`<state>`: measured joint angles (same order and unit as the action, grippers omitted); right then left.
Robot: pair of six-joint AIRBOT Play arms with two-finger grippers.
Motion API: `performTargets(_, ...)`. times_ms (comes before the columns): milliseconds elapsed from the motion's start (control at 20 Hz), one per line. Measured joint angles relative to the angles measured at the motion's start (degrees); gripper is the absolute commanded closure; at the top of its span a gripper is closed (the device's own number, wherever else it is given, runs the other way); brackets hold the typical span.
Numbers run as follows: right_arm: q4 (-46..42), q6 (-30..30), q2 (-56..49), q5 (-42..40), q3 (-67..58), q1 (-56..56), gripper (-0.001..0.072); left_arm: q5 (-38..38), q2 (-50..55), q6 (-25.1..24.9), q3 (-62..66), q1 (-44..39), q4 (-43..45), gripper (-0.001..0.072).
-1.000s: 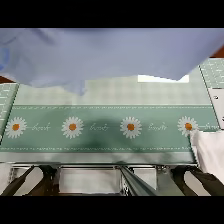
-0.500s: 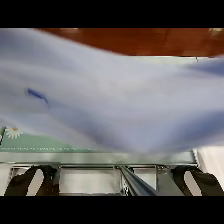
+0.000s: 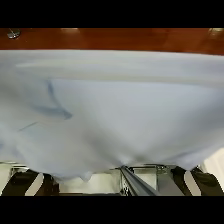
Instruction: Fold the shirts.
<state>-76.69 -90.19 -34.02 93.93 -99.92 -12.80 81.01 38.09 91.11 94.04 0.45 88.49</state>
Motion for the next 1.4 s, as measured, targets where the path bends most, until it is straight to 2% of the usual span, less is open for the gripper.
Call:
performTargets(200, 3.7, 1.9, -4.0, -11.2, 17.9, 0.0, 0.0688, -8.9, 8.5, 1.7, -9.0, -0.6, -0.5, 0.0687)
performTargets(350, 8.0, 5.2, -13.1, -21.6, 25.7, 0.1, 0.0687, -16.9, 17.7, 2.2, -11.3, -0.7, -0.6, 0.0687)
performTargets(550, 16.2, 9.0, -30.2, -34.1, 27.7, 0.1, 0.0688, -26.8, 30.9, 5.9, -12.3, -0.8, -2.2, 0.0687)
performTargets(700, 22.9, 11.5, -43.7, -39.3, 23.2, 0.2, 0.0687, -32.7, 40.0, 9.6, -12.4, -0.8, -4.4, 0.0686)
performTargets(900, 28.0, 11.5, -58.6, -39.4, 14.6, 0.5, 0.0688, -36.7, 48.7, 12.0, -12.5, -0.8, -8.5, 0.0687)
performTargets(1050, 29.6, 10.7, -64.0, -36.7, 11.3, 0.3, 0.0687, -37.0, 51.2, 12.4, -12.2, -0.1, -10.0, 0.0687)
performTargets(1200, 30.1, 11.4, -64.8, -31.2, 10.1, -1.3, 0.0687, -31.1, 51.6, 9.0, -10.0, 2.3, -10.5, 0.0687)
performTargets(1400, 26.4, 13.3, -63.8, -19.7, 10.3, -2.7, 0.0687, -17.3, 52.3, 0.0, -9.0, 4.7, -10.9, 0.0686)
